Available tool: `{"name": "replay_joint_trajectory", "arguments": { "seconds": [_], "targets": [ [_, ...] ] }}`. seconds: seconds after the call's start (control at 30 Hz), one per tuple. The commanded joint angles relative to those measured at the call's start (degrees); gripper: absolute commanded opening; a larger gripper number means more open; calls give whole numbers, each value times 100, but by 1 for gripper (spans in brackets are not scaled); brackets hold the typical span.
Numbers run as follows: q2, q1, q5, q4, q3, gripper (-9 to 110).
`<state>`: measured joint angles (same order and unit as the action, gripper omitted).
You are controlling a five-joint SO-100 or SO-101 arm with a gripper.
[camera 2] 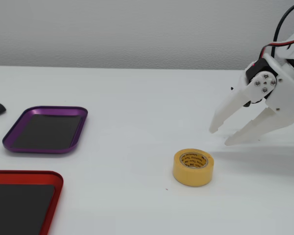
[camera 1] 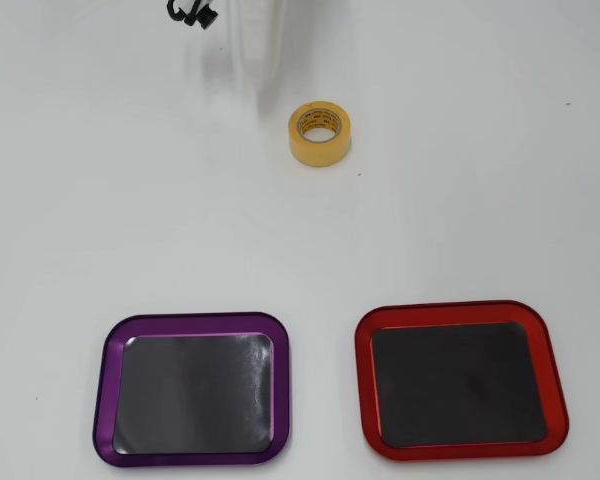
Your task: Grasp a tape and put it in the right purple dish.
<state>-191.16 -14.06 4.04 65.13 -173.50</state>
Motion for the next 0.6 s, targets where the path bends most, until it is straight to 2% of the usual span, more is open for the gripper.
{"name": "replay_joint_trajectory", "arguments": {
  "seconds": [0.0,0.2,0.5,0.57],
  "targets": [
    [-589,0,0,0,-35,8],
    [-589,0,18,-9,-35,-1],
    [-554,0,53,-26,35,0],
    [-501,0,475,-53,123,0]
  ]
}}
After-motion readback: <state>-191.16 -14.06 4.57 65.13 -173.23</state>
